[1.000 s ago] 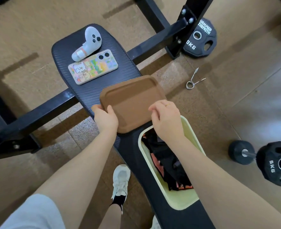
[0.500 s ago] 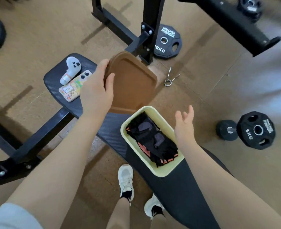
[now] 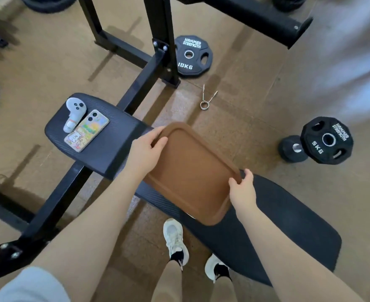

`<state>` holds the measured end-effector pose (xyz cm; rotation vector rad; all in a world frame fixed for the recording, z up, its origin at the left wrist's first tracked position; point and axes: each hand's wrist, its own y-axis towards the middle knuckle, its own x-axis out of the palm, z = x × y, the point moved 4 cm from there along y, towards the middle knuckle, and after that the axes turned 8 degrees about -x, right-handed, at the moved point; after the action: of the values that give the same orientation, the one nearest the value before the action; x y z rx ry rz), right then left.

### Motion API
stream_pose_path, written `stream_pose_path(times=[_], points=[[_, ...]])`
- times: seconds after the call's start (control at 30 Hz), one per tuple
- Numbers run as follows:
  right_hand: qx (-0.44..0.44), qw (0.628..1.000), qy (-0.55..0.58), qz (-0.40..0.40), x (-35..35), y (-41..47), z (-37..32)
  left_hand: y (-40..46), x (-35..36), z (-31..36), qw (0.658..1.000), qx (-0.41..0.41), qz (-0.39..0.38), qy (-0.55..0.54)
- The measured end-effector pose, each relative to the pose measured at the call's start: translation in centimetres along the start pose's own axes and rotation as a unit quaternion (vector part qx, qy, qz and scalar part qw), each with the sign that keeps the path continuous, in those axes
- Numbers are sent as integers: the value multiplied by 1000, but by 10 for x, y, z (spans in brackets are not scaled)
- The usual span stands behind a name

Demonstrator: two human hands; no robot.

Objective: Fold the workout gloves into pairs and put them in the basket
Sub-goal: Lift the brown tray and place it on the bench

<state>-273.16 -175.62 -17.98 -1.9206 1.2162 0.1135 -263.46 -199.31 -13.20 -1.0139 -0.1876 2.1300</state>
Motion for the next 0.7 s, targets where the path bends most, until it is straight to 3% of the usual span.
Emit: stream_pose_path(times=[0.1,0.2,0.37,0.53,0.7], points=[[9,995,-91,-36,5,-1,30,11,23,-24,997,-1,-3,78],[21,998,-58,0,17,7,41,26,33,-48,993,-38,30,109],[52,998,-35,11,33,16,47,34,51,-74,988,-72,-22,137],[-16,986,-162,29,27,25,39,35,50,-80,990,-119,53,53],[-67,972,-223,15,30,39,25,43,58,-77,993,-82,-8,83]])
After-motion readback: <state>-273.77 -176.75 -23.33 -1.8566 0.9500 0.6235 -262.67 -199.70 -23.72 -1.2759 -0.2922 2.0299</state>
